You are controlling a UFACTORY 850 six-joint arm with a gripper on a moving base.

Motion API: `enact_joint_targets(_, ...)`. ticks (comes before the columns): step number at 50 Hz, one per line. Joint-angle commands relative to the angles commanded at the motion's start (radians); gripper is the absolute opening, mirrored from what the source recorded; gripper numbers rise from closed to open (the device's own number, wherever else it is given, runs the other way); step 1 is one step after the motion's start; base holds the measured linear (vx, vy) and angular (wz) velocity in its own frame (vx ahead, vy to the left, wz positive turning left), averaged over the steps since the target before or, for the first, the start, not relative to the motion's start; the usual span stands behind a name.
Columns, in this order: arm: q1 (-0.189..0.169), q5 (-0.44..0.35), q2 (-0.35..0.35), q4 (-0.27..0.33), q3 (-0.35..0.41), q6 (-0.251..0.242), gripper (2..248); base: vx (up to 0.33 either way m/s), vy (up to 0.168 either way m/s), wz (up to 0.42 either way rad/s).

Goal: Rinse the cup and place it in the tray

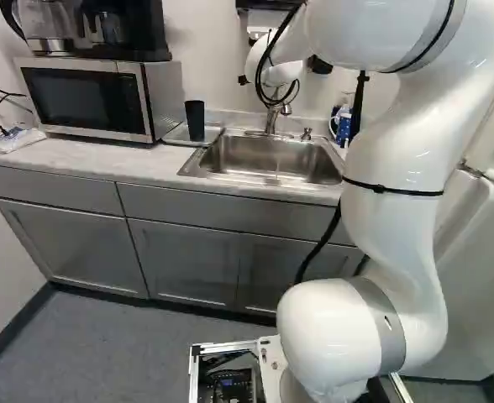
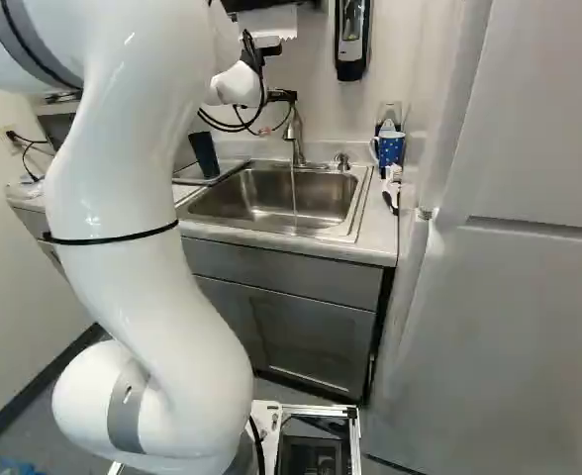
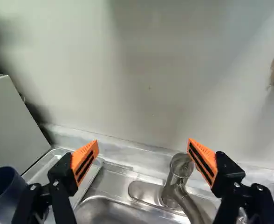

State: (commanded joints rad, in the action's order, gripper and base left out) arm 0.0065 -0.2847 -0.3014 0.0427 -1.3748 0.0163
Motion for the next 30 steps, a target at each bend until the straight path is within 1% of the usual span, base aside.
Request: enact_joint_targets(30, 0.004, 0.000, 0.047, 0.000, 0.054, 0.000, 247, 0.000, 0.000, 0.000)
